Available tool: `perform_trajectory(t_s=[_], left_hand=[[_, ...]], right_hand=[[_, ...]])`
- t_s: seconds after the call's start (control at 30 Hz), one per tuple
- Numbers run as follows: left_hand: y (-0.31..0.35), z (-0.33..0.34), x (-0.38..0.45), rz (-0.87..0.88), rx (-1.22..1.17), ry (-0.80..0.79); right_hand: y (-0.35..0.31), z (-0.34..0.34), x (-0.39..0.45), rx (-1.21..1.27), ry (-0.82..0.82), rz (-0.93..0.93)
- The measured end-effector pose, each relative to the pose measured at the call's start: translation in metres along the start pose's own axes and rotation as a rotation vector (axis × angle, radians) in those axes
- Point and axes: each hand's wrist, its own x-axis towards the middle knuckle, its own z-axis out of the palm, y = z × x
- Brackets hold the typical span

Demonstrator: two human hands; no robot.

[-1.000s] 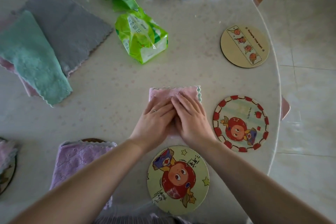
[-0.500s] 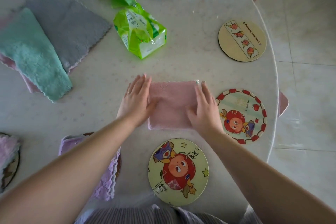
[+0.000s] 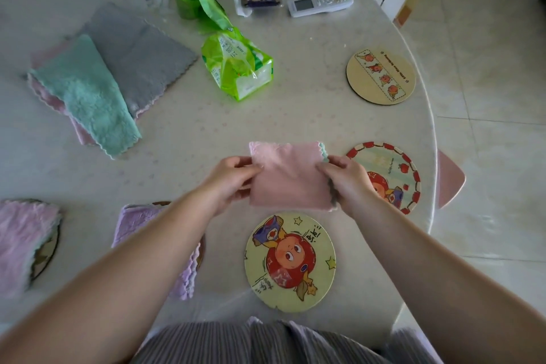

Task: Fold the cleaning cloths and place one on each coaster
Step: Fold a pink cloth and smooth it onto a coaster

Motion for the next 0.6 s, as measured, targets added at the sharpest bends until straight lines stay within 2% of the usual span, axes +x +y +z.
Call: perform_trajectory(t_s=[0.13,0.33,0.6], left_hand=[[-0.016,-0.003,-0.028,-0.005,-0.01,-0.041],[-0.064,-0.008,-0.069,-0.032,-0.016,0.008],[-0.101,-0.009,-0.089,-0.02,0.095,-0.003]], right_hand=[[0.02,-0.012,-0.037,0.068,-0.064,0.018],[0.064,-0.015,-0.08,0.143,-0.144,0.049],[0.106,-0.015,-0.09,-0.027,-0.103,-0.03]])
